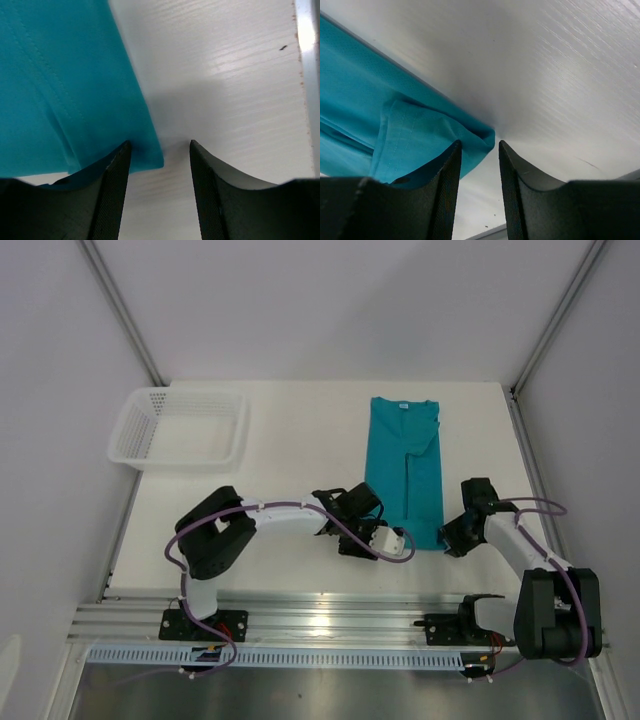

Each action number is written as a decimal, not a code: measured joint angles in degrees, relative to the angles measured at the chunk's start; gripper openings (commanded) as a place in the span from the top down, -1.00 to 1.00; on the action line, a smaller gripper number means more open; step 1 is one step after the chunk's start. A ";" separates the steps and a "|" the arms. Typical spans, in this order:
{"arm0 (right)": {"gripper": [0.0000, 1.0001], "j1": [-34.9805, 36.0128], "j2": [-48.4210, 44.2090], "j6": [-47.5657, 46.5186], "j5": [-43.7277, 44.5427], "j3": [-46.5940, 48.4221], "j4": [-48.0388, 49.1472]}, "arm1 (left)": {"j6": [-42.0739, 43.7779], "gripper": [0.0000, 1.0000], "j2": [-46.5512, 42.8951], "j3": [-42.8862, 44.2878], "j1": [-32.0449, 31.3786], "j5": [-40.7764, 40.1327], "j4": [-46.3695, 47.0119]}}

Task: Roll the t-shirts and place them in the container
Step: Roll the tshirt

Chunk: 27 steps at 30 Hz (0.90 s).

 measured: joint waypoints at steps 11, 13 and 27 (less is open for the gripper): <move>0.30 -0.17 2.62 -0.24 -0.15 -0.24 2.84 | 0.07 0.40 0.83 0.59 0.00 -2.25 1.01; 0.32 -0.17 2.71 -0.35 -0.15 -0.26 2.91 | 0.11 0.57 0.96 0.59 0.00 -2.45 1.31; 1.00 -0.79 2.99 -4.70 -0.39 -0.17 2.99 | -0.79 0.99 1.20 0.98 0.50 -2.89 2.16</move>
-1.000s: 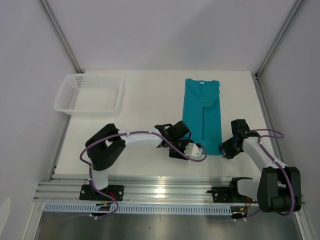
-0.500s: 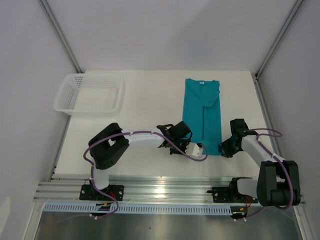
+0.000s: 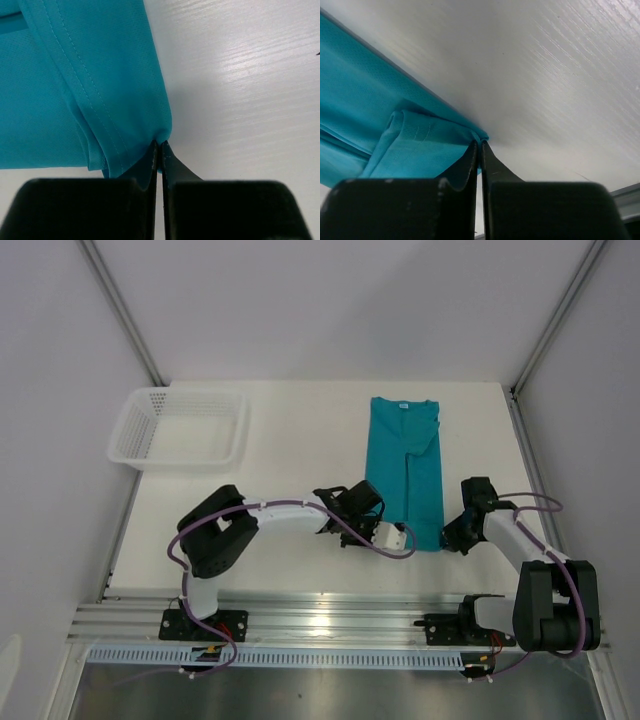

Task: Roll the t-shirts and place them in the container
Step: Roll the tshirt

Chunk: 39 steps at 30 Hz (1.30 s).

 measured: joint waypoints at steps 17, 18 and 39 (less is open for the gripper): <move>1.00 3.04 -2.97 -7.58 -5.62 3.37 -8.26 | -2.80 0.99 -1.22 2.91 2.19 3.06 -9.64; 1.00 3.48 -2.97 -7.89 -5.90 3.63 -8.85 | -2.84 0.99 -1.60 2.91 2.21 3.19 -10.36; 1.00 12.55 -5.99 -9.90 -12.94 7.76 -25.99 | -4.66 0.99 -11.17 0.76 2.69 15.28 -26.77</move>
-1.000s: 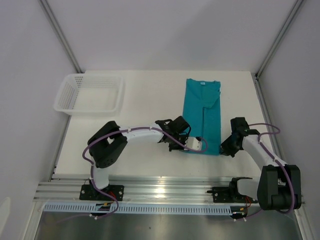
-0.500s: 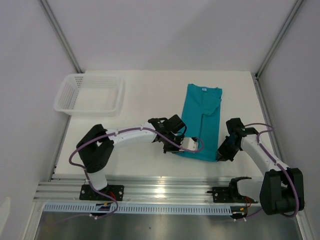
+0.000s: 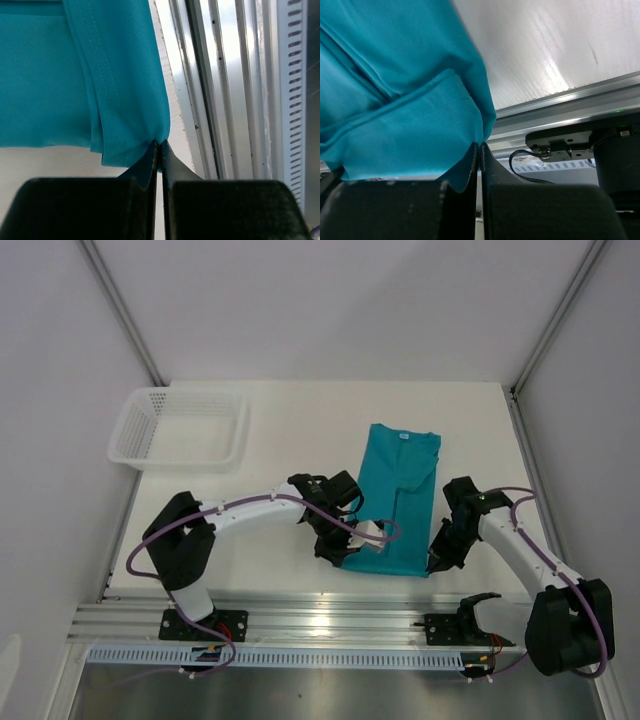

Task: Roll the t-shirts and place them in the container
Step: Roll the tshirt

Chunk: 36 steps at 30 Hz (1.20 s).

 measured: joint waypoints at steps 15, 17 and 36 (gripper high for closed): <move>1.00 -8.13 17.68 -8.52 -0.68 3.93 4.11 | 1.51 0.99 11.54 10.88 6.25 6.43 -3.17; 1.00 -9.33 17.88 -9.03 -0.81 4.90 4.22 | 1.25 0.99 12.24 11.74 6.95 6.73 -3.10; 0.54 -12.98 24.85 -10.84 -1.73 10.01 9.09 | -4.35 0.99 19.04 17.51 9.64 2.03 1.18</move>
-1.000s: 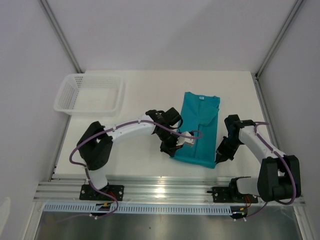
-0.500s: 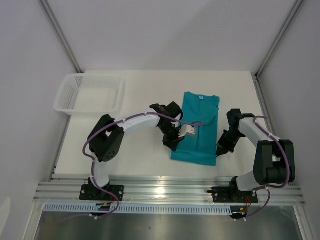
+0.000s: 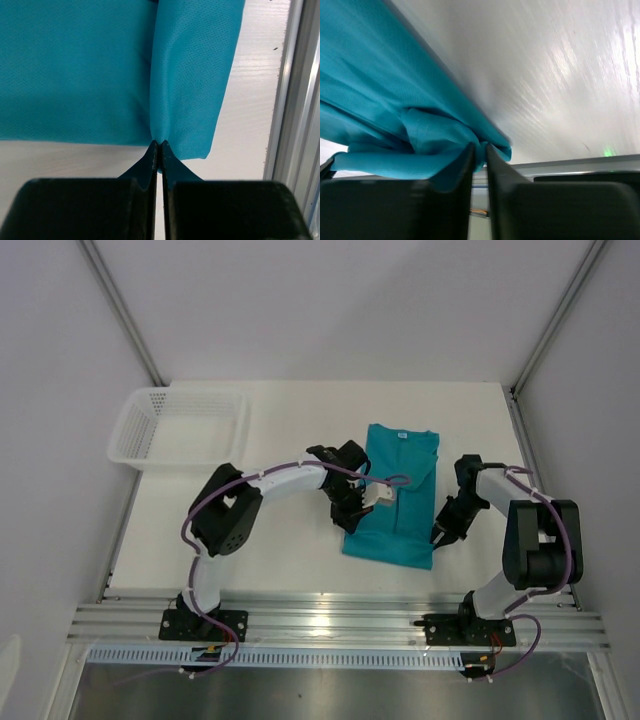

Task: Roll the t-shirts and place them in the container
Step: Roll the tshirt

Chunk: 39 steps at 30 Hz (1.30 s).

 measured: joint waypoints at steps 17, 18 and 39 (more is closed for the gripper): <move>0.42 -1.03 -10.54 0.87 5.66 4.76 2.03 | -2.91 0.61 1.99 1.53 0.55 -3.63 0.66; 0.58 -0.28 -11.61 1.31 5.51 4.46 2.36 | -3.39 0.57 1.99 1.53 0.66 -3.98 0.79; 1.00 9.97 -10.38 8.94 -1.11 -9.44 16.55 | -13.22 0.29 -1.09 5.49 2.32 -6.40 3.08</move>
